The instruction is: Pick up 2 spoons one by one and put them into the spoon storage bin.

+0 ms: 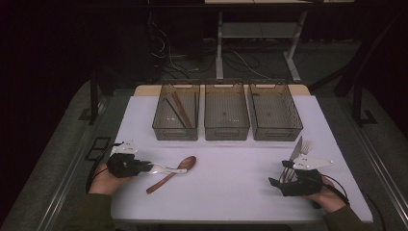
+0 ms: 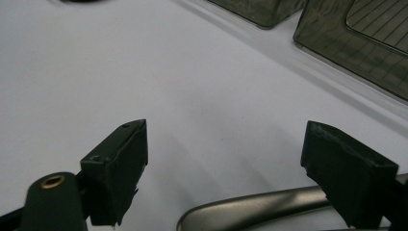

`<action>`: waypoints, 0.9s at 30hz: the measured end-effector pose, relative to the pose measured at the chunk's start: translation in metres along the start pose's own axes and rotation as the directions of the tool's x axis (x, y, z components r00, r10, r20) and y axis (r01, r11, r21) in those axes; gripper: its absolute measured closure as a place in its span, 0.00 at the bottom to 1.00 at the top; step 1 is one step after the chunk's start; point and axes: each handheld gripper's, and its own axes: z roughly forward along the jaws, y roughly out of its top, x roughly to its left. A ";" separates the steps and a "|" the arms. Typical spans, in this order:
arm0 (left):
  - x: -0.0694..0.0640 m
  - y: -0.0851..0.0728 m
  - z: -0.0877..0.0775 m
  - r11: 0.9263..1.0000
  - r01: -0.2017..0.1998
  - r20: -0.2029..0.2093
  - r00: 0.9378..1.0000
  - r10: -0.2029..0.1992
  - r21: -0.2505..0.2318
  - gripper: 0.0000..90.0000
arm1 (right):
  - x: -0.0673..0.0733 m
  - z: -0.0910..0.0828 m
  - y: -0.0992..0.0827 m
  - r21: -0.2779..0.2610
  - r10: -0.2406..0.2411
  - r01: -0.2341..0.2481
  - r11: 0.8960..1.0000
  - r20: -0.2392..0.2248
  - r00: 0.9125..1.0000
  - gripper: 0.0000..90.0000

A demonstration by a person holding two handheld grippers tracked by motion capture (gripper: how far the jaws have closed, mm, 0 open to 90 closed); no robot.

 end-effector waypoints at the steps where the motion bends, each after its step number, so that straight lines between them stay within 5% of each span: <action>1: 0.000 0.000 0.000 1.000 -0.004 0.000 1.000 0.004 -0.001 0.92 | 0.000 0.000 0.000 0.001 0.001 -0.001 1.000 0.000 1.000 0.18; 6: -0.002 0.002 0.001 1.000 -0.020 -0.001 1.000 0.020 -0.013 0.93 | 0.000 0.000 0.000 0.000 0.001 -0.001 1.000 -0.001 1.000 0.18; 16: -0.006 0.013 -0.005 0.995 0.021 -0.006 1.000 -0.021 -0.093 0.93 | 0.001 0.000 0.000 0.004 -0.003 0.003 1.000 0.001 1.000 0.18; 27: -0.020 0.035 0.003 0.994 0.033 -0.029 0.999 -0.036 -0.105 0.93 | 0.001 0.001 0.000 0.004 -0.009 0.009 1.000 0.000 1.000 0.18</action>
